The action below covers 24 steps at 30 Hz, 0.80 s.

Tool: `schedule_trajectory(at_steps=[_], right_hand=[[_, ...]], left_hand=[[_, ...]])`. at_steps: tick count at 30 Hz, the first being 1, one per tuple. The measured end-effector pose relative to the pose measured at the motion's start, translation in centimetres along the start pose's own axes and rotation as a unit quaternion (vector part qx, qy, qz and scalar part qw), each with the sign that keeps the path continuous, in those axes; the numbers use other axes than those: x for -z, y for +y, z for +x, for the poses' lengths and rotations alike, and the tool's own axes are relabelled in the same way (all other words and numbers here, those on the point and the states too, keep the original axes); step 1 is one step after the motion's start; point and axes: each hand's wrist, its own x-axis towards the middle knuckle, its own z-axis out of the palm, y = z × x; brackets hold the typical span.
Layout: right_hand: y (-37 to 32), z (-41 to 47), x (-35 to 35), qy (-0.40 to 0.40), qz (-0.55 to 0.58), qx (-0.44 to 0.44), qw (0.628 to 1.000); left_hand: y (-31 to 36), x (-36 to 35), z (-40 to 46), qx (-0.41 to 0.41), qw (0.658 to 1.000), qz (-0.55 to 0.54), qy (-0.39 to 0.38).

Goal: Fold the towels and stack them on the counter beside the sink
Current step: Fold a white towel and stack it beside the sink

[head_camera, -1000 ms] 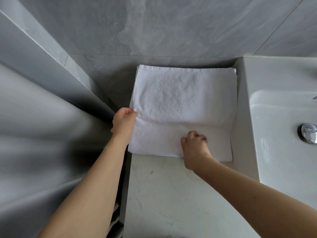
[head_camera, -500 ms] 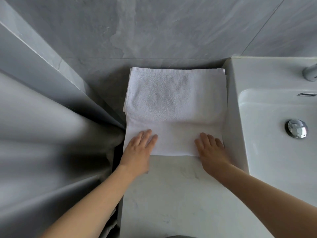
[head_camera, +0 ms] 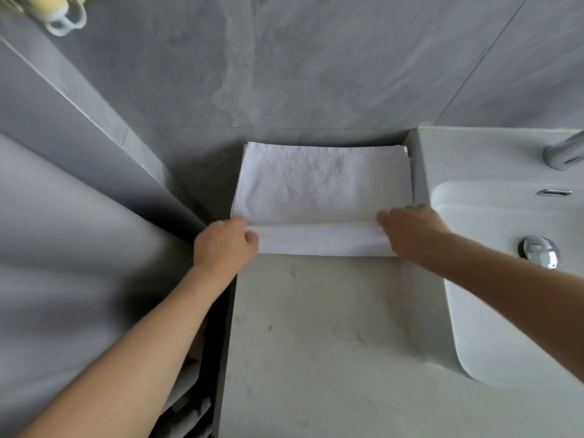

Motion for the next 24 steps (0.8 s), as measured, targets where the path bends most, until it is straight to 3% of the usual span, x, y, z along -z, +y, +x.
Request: schedule_trajectory(at_steps=[4,9,19,24], right_hand=[[3.1,2.8,3.3,0.048,-0.039,-0.039,0.997],[5.6,6.6,5.5,0.071,-0.069,-0.106,0.989],[6.9,11.2,3.8,0.068,-0.09,-0.174,0.978],[5.8,11.1,2.5,0.138,-0.027,-0.205,0.969]], left_hand=[[0.0,3.1,4.5,0.071,0.978,-0.187,0.05],[0.9,3.8,10.2,0.152,0.909,-0.382,0.072],[2.7,0.7,15.6,0.151,0.925,-0.323,0.133],[3.3,-0.5,15.6,0.104,0.937,-0.283,0.174]])
